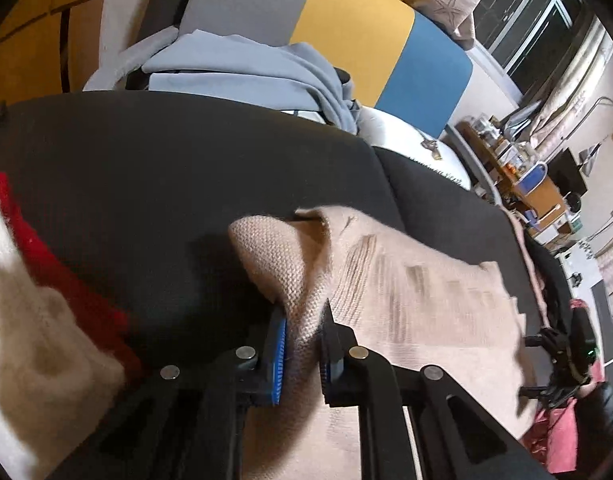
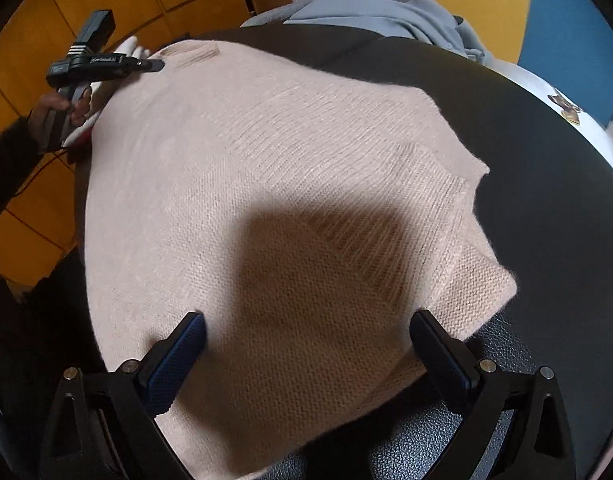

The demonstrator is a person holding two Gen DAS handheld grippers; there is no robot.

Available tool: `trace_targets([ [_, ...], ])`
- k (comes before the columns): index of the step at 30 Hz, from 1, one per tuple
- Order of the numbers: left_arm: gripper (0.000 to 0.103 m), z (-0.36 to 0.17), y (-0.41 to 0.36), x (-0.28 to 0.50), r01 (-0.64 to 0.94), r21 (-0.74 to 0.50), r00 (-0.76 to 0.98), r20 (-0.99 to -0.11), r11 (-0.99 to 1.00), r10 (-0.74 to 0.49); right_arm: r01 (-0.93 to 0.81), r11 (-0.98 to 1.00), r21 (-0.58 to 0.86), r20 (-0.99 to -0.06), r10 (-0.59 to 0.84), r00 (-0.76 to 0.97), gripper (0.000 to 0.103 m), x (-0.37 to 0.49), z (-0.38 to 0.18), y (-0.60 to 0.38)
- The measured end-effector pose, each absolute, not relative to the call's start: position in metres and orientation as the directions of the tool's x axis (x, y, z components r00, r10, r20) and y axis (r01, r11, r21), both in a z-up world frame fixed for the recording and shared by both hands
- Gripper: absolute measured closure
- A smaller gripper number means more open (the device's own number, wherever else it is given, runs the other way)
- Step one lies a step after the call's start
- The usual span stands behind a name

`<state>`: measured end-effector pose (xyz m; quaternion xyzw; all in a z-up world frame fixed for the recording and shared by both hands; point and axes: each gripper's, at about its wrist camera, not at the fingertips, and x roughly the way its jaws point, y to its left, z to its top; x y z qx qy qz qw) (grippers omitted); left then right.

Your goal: Fold clothes

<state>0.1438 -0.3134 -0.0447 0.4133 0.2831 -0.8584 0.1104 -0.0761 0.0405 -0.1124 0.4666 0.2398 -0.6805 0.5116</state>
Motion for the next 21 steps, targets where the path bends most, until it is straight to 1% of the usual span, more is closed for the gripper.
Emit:
trace_targets([
  [3, 0.091, -0.039, -0.316, 0.146, 0.412, -0.430, -0.654, -0.754, -0.803, 0.068, 0.919, -0.369, 0.137, -0.880, -0.471, -0.058, 0.000, -0.072, -0.111, 0.044],
  [5, 0.091, -0.037, -0.315, 0.147, 0.410, -0.427, -0.652, -0.755, -0.806, 0.068, 0.923, -0.368, 0.113, -0.886, -0.458, -0.075, 0.000, -0.070, -0.104, 0.047],
  [10, 0.091, -0.030, -0.313, 0.145, 0.398, -0.418, -0.650, -0.757, -0.817, 0.071, 0.946, -0.316, 0.069, -0.866, -0.489, -0.100, 0.000, -0.058, -0.077, 0.056],
  [13, 0.091, -0.021, -0.309, 0.146, 0.381, -0.430, -0.660, -0.746, -0.819, 0.084, 0.969, -0.243, 0.044, -0.888, -0.453, -0.073, 0.000, -0.048, -0.084, 0.051],
  [15, 0.091, -0.013, -0.305, 0.147, 0.363, -0.442, -0.665, -0.739, -0.820, 0.104, 0.976, -0.212, 0.049, -0.925, -0.378, -0.036, 0.000, -0.049, -0.106, 0.050],
  [18, 0.091, 0.003, -0.297, 0.149, 0.338, -0.494, -0.683, -0.714, -0.801, 0.152, 0.975, -0.212, 0.071, -0.918, -0.397, -0.019, 0.000, -0.055, -0.116, 0.060],
  [21, 0.091, 0.021, -0.281, 0.148, 0.290, -0.576, -0.718, -0.659, -0.765, 0.224, 0.969, -0.233, 0.081, -0.906, -0.422, -0.026, 0.000, -0.055, -0.117, 0.070],
])
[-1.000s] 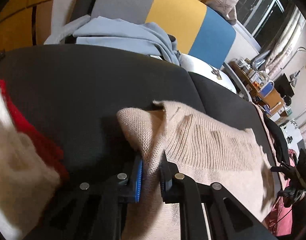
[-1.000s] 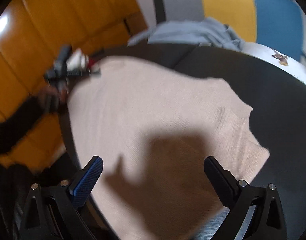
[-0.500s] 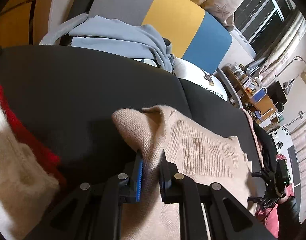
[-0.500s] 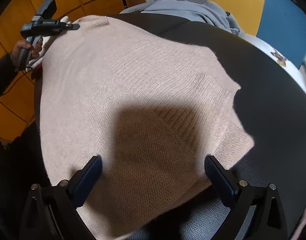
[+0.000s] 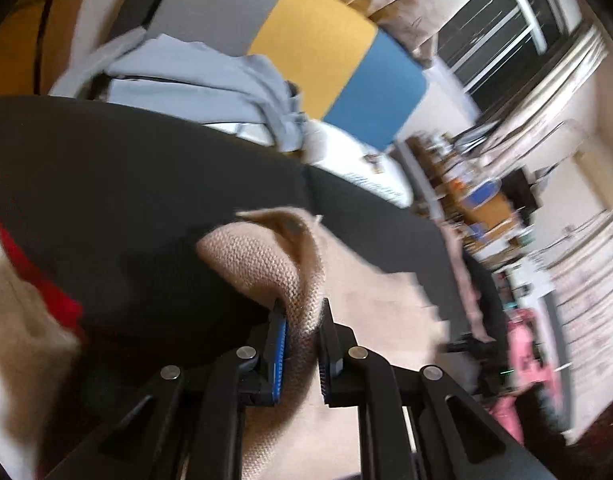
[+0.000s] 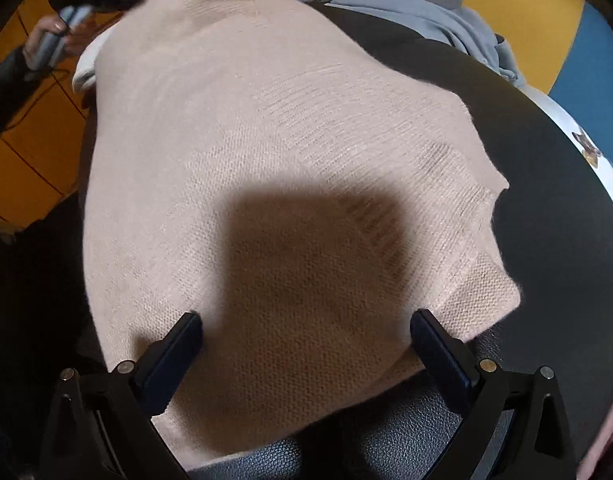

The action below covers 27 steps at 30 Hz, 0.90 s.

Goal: Fold clothes
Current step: 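Fold the held sweater edge over the body with the left gripper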

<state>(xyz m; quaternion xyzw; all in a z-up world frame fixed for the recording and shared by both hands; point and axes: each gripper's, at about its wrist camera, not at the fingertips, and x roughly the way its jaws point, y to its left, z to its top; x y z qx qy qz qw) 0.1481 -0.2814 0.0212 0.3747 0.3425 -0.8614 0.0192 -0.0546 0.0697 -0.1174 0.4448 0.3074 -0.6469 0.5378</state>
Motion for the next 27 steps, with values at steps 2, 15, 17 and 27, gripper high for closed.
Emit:
trace_targets([
  [2, 0.091, 0.031, -0.264, 0.139, 0.261, -0.608, -0.728, -0.634, -0.750, 0.260, 0.965, -0.246, 0.090, -0.897, -0.441, -0.029, 0.000, -0.053, -0.118, 0.076],
  [15, 0.093, 0.075, -0.137, 0.060, 0.064, -0.771, -0.748, -0.457, -0.633, 0.481, 0.945, -0.298, 0.132, -0.816, -0.575, -0.068, 0.000, -0.033, -0.118, 0.121],
  [17, 0.093, 0.068, -0.111, 0.039, 0.047, -0.784, -0.726, -0.453, -0.619, 0.518, 0.941, -0.306, 0.142, -0.799, -0.597, -0.073, 0.000, -0.027, -0.119, 0.127],
  [27, 0.093, -0.030, -0.027, -0.035, 0.162, -0.782, -0.565, -0.573, -0.601, 0.593, 0.928, -0.328, 0.176, -0.747, -0.659, -0.091, 0.000, -0.013, -0.110, 0.123],
])
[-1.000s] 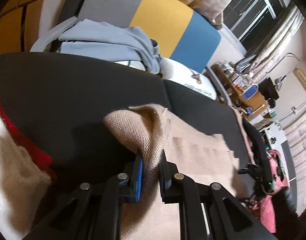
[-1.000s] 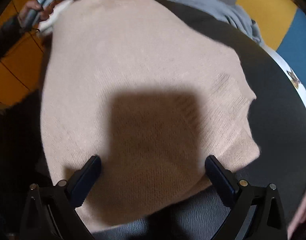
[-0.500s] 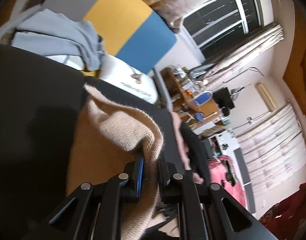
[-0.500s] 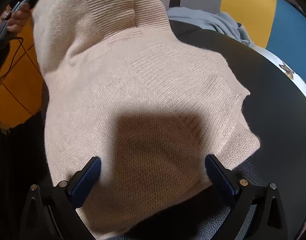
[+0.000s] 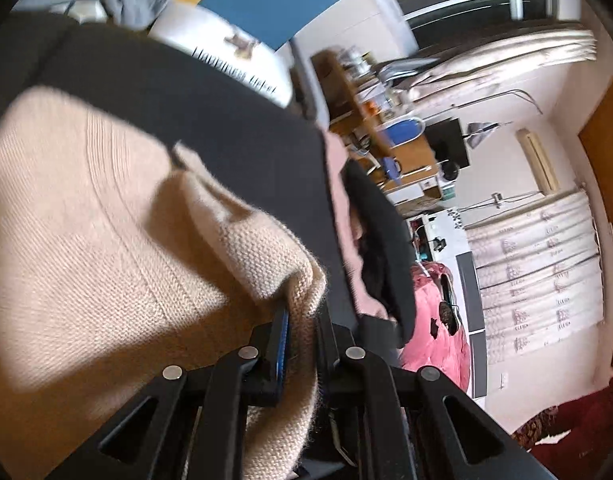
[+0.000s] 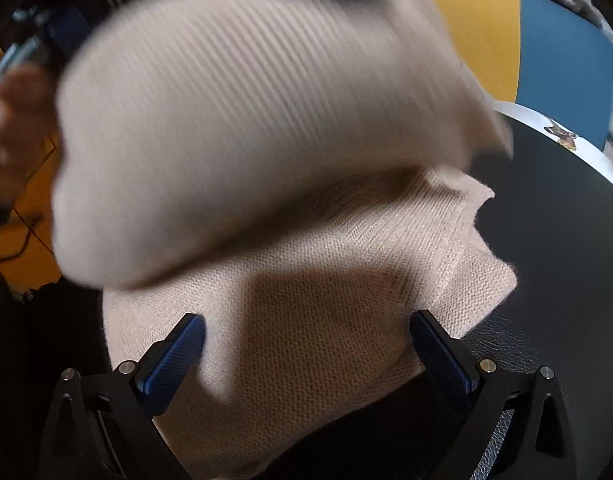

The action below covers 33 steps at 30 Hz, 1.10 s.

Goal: Fold clothes
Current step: 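Fold the held sweater edge over the body with the left gripper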

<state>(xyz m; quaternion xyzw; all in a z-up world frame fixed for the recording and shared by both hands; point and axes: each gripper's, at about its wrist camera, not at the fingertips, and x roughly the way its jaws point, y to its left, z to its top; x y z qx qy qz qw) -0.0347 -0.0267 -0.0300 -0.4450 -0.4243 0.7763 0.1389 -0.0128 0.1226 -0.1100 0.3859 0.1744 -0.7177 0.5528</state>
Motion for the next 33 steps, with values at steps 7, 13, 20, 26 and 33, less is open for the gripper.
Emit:
trace_targets([
  [7, 0.093, -0.050, -0.013, -0.037, 0.212, -0.808, -0.548, -0.564, -0.550, 0.617, 0.915, -0.379, 0.136, -0.742, -0.651, -0.159, 0.000, 0.010, -0.101, 0.154],
  [13, 0.083, -0.061, 0.002, -0.038, 0.269, -0.849, -0.432, -0.528, -0.455, 0.731, 0.887, -0.443, 0.128, -0.754, -0.625, -0.203, 0.000, 0.036, -0.094, 0.190],
  [20, 0.081, -0.008, -0.017, -0.013, 0.079, -0.889, -0.435, -0.438, -0.451, 0.787, 0.844, -0.518, 0.141, -0.799, -0.562, -0.212, 0.000, 0.076, -0.080, 0.234],
  [26, 0.078, 0.011, -0.112, 0.046, 0.081, -0.731, -0.642, -0.558, -0.678, 0.525, 0.834, -0.498, 0.238, -0.743, -0.646, -0.174, 0.000, 0.058, -0.045, 0.216],
  [33, 0.078, -0.041, -0.154, 0.102, 0.212, -0.667, -0.682, -0.624, -0.714, 0.381, 0.894, -0.338, 0.294, -0.707, -0.706, -0.034, 0.000, 0.062, 0.007, 0.136],
])
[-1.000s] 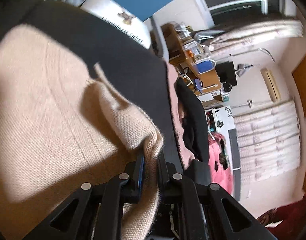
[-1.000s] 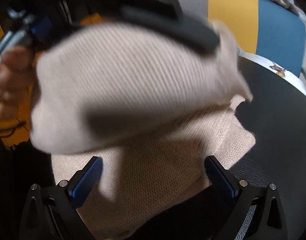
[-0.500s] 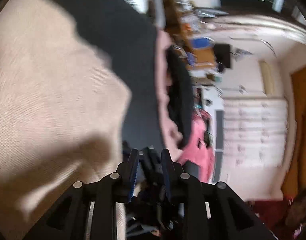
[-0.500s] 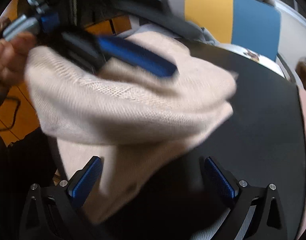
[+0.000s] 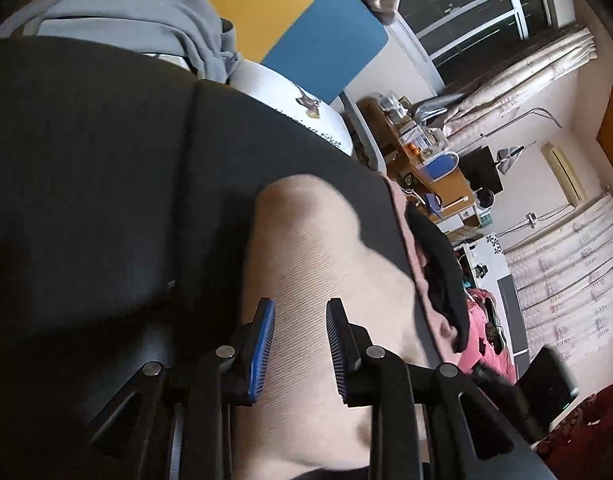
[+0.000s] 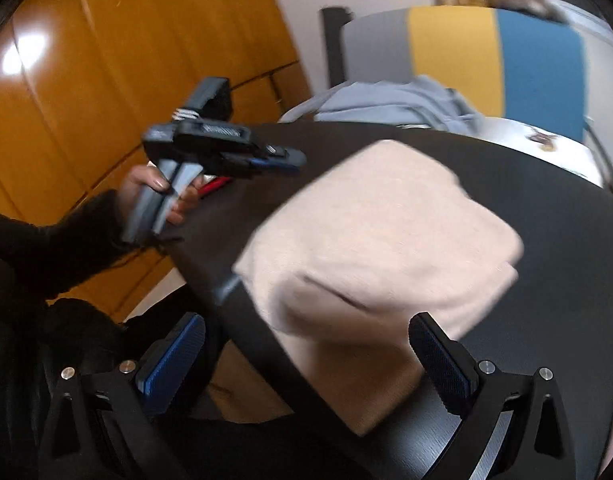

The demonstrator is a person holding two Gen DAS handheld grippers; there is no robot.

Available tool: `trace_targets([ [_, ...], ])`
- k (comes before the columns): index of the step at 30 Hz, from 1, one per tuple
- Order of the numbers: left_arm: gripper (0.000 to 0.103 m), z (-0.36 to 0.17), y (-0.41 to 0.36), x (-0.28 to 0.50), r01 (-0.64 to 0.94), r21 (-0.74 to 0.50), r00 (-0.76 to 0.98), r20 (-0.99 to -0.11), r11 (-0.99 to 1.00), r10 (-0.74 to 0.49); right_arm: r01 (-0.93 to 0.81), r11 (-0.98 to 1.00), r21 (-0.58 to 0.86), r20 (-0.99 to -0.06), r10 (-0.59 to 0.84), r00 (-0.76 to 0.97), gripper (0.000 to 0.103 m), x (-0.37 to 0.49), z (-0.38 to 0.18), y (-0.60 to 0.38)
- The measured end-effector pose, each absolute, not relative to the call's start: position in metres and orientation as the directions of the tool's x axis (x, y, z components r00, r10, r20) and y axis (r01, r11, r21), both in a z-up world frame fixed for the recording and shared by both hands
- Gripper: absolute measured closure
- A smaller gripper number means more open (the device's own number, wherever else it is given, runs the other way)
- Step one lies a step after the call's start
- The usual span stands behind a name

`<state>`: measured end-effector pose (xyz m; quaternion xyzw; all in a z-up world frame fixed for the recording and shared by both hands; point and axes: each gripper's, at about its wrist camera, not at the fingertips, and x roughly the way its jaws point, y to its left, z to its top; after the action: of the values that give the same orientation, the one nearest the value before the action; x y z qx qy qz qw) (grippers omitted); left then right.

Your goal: Fold clothes

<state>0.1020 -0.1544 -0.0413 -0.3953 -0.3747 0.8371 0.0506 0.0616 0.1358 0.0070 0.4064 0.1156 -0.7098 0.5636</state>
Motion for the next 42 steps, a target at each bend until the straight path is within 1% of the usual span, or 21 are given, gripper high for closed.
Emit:
trace_targets([
  [2, 0.078, -0.045, -0.145, 0.106, 0.158, -0.674, -0.700, -0.592, -0.722, 0.400, 0.895, -0.323, 0.309, -0.758, -0.651, 0.026, 0.001, 0.057, -0.002, 0.116],
  [5, 0.078, -0.049, -0.119, 0.102, 0.069, -0.646, -0.701, -0.573, -0.760, 0.424, 0.892, -0.286, 0.350, -0.811, -0.569, 0.136, 0.003, 0.053, -0.014, 0.094],
  [7, 0.078, -0.051, -0.109, 0.101, 0.008, -0.615, -0.706, -0.562, -0.789, 0.431, 0.863, -0.270, 0.427, -0.804, -0.551, 0.225, 0.003, 0.043, -0.027, 0.082],
  [10, 0.078, -0.054, -0.093, 0.099, -0.054, -0.594, -0.702, -0.549, -0.802, 0.454, 0.796, -0.262, 0.546, -0.760, -0.555, 0.339, 0.003, 0.033, -0.050, 0.079],
  [11, 0.078, -0.053, -0.089, 0.103, -0.074, -0.588, -0.705, -0.541, -0.806, 0.459, 0.780, -0.301, 0.549, -0.768, -0.550, 0.328, 0.003, 0.033, -0.062, 0.088],
  [12, 0.078, -0.051, -0.084, 0.108, -0.095, -0.576, -0.709, -0.533, -0.812, 0.461, 0.751, -0.344, 0.563, -0.758, -0.576, 0.305, 0.005, 0.031, -0.071, 0.102],
  [13, 0.078, -0.051, -0.080, 0.113, -0.111, -0.562, -0.710, -0.533, -0.820, 0.461, 0.715, -0.378, 0.588, -0.733, -0.622, 0.274, 0.015, 0.029, -0.077, 0.119],
  [15, 0.078, -0.056, -0.080, 0.120, -0.122, -0.561, -0.703, -0.533, -0.819, 0.470, 0.651, -0.427, 0.628, -0.687, -0.697, 0.205, 0.031, 0.025, -0.083, 0.145],
  [16, 0.078, -0.058, -0.081, 0.124, -0.117, -0.566, -0.704, -0.532, -0.816, 0.470, 0.638, -0.437, 0.634, -0.670, -0.722, 0.172, 0.034, 0.023, -0.081, 0.150],
  [21, 0.078, -0.055, -0.088, 0.139, -0.094, -0.589, -0.730, -0.507, -0.802, 0.458, 0.566, -0.476, 0.673, -0.572, -0.820, -0.009, 0.035, 0.010, -0.070, 0.173],
  [24, 0.078, -0.051, -0.082, 0.138, -0.098, -0.577, -0.738, -0.504, -0.811, 0.448, 0.520, -0.490, 0.700, -0.506, -0.854, -0.123, 0.034, 0.003, -0.063, 0.186],
  [26, 0.077, -0.048, -0.077, 0.140, -0.114, -0.559, -0.741, -0.502, -0.821, 0.445, 0.474, -0.518, 0.712, -0.504, -0.847, -0.170, 0.034, -0.014, -0.067, 0.186],
  [30, 0.076, -0.045, -0.063, 0.142, -0.166, -0.512, -0.734, -0.506, -0.843, 0.452, 0.440, -0.554, 0.707, -0.545, -0.823, -0.160, 0.034, -0.039, -0.078, 0.162],
  [31, 0.076, -0.044, -0.059, 0.144, -0.183, -0.490, -0.735, -0.508, -0.852, 0.450, 0.437, -0.577, 0.690, -0.576, -0.803, -0.152, 0.039, -0.043, -0.081, 0.153],
  [32, 0.076, -0.043, -0.055, 0.145, -0.198, -0.469, -0.734, -0.512, -0.861, 0.447, 0.434, -0.611, 0.662, -0.618, -0.773, -0.145, 0.050, -0.045, -0.084, 0.144],
  [33, 0.076, -0.042, -0.052, 0.145, -0.215, -0.455, -0.729, -0.514, -0.864, 0.452, 0.431, -0.628, 0.647, -0.641, -0.755, -0.139, 0.085, -0.047, -0.085, 0.136],
  [34, 0.076, -0.042, -0.049, 0.145, -0.228, -0.446, -0.725, -0.515, -0.866, 0.456, 0.436, -0.634, 0.639, -0.646, -0.750, -0.143, 0.087, -0.047, -0.082, 0.132],
  [36, 0.075, -0.043, -0.044, 0.145, -0.255, -0.423, -0.710, -0.528, -0.869, 0.466, 0.476, -0.648, 0.594, -0.646, -0.737, -0.198, 0.089, -0.045, -0.061, 0.130],
  [39, 0.075, -0.056, -0.034, 0.139, -0.298, -0.380, -0.634, -0.607, -0.876, 0.479, 0.503, -0.671, 0.545, -0.612, -0.728, -0.309, 0.090, -0.041, -0.029, 0.142],
  [40, 0.075, -0.063, -0.030, 0.138, -0.307, -0.370, -0.608, -0.632, -0.877, 0.480, 0.478, -0.689, 0.545, -0.614, -0.716, -0.332, 0.090, -0.041, -0.033, 0.150],
  [42, 0.076, -0.077, -0.023, 0.137, -0.322, -0.353, -0.562, -0.676, -0.879, 0.477, 0.393, -0.724, 0.567, -0.658, -0.685, -0.312, 0.090, -0.041, -0.065, 0.164],
])
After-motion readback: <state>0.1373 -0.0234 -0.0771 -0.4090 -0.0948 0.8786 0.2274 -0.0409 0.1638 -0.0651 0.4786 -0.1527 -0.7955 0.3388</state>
